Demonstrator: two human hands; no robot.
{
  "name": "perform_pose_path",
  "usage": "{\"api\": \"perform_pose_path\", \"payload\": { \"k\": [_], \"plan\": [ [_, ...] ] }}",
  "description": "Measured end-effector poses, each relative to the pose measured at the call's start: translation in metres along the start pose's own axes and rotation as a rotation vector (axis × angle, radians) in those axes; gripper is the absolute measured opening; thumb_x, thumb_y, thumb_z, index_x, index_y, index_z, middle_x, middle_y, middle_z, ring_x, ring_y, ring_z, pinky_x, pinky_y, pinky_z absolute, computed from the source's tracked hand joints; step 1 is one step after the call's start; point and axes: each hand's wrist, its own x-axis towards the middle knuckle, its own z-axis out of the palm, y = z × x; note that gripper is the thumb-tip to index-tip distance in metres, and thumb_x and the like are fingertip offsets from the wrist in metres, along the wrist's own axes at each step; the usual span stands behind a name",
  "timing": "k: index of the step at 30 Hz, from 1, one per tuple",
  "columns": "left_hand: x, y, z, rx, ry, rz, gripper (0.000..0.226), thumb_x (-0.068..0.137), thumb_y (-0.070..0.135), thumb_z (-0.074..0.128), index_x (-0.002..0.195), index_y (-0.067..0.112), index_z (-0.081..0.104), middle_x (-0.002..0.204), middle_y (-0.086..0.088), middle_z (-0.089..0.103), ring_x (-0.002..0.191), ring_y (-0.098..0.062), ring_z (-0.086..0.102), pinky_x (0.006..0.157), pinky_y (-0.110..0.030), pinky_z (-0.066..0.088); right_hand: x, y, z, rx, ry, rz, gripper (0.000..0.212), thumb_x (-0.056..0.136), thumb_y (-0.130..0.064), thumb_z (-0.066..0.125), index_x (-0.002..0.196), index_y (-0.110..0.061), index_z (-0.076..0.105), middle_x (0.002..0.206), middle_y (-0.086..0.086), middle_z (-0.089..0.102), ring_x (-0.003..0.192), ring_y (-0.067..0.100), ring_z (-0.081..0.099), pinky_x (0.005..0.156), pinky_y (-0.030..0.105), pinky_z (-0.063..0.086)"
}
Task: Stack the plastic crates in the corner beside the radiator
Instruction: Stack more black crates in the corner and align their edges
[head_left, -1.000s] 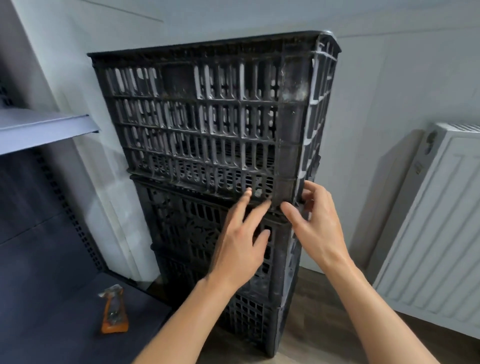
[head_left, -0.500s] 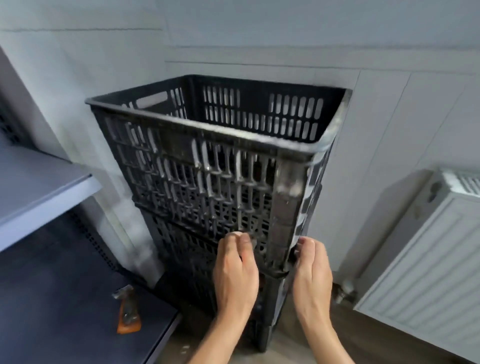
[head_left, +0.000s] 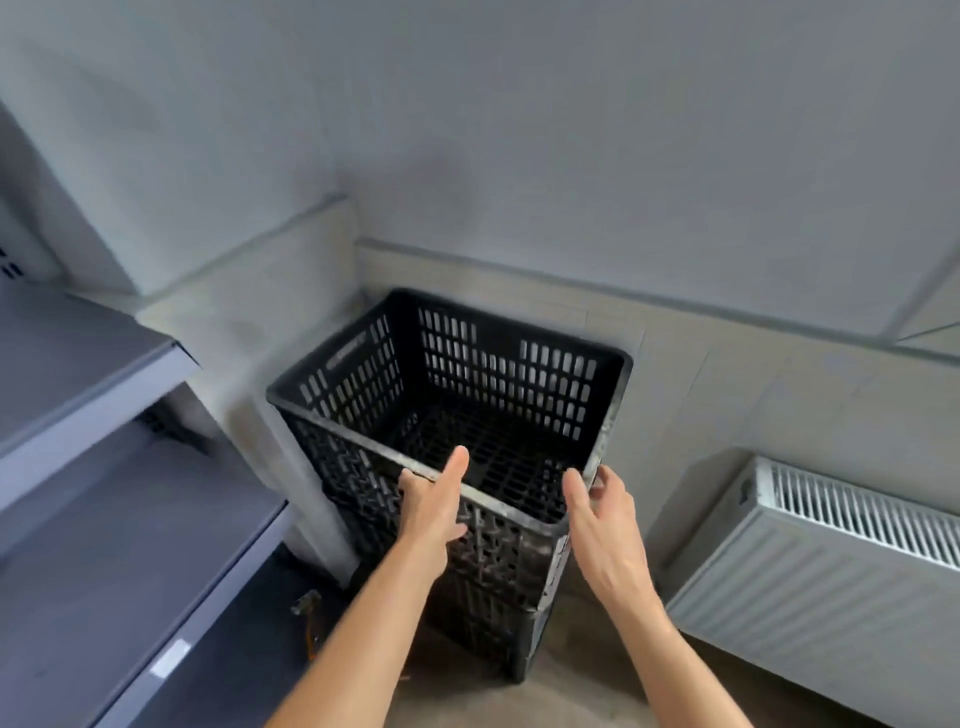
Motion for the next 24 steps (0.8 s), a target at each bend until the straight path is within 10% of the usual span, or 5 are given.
{"api": "perform_pose_path", "payload": {
  "k": [5, 10, 16, 20, 24],
  "plan": [
    [0.022, 0.014, 0.009, 0.093, 0.073, -0.142, 0.096, 0.090, 0.017, 0.071, 0.155, 0.027, 0.001, 0.134, -0.017, 0.046, 0.115, -0.035, 0.055, 0.088, -0.049, 0.057, 0.032, -0.024, -0.014, -0.257, -0.142, 0.053, 0.076, 0.101, -0.043, 0.049, 0.159, -0.012, 0.009, 0.157, 0.015, 0.029, 0.134, 0.032, 0.047, 0.101, 0.039, 0.043],
    [0.042, 0.007, 0.012, 0.115, 0.176, -0.226, 0.103, 0.089, 0.012, 0.070, 0.157, 0.031, -0.005, 0.155, -0.013, 0.023, 0.116, -0.036, 0.047, 0.079, -0.049, 0.059, 0.069, -0.028, -0.014, -0.296, -0.099, 0.129, 0.080, 0.096, -0.025, 0.056, 0.156, -0.016, 0.004, 0.146, 0.016, 0.046, 0.111, 0.040, 0.062, 0.078, 0.038, 0.045],
    [0.062, 0.005, 0.021, -0.016, 0.220, -0.405, 0.051, 0.091, 0.008, 0.065, 0.138, 0.009, 0.045, 0.120, -0.015, 0.045, 0.096, -0.036, 0.057, 0.075, -0.045, 0.057, 0.102, -0.020, -0.015, -0.263, -0.199, 0.317, 0.076, 0.089, -0.023, 0.058, 0.151, -0.014, 0.016, 0.136, 0.018, 0.048, 0.102, 0.040, 0.063, 0.082, 0.043, 0.052],
    [0.063, 0.005, 0.023, -0.044, 0.263, -0.401, 0.042, 0.087, -0.005, 0.055, 0.128, 0.005, 0.049, 0.120, -0.019, 0.047, 0.068, -0.030, 0.050, 0.065, -0.045, 0.055, 0.107, -0.021, -0.013, -0.038, -0.249, 0.454, 0.088, 0.084, -0.010, 0.049, 0.156, -0.033, 0.004, 0.089, 0.004, 0.068, 0.078, 0.026, 0.067, 0.068, 0.036, 0.054],
    [0.055, 0.006, 0.024, -0.098, 0.293, -0.387, 0.044, 0.088, -0.006, 0.054, 0.130, 0.005, 0.051, 0.123, -0.020, 0.048, 0.069, -0.027, 0.049, 0.064, -0.043, 0.053, 0.102, -0.023, -0.008, 0.058, -0.195, 0.487, 0.089, 0.083, -0.003, 0.045, 0.157, -0.036, 0.007, 0.086, 0.003, 0.068, 0.075, 0.025, 0.066, 0.065, 0.036, 0.053]
  ]
}}
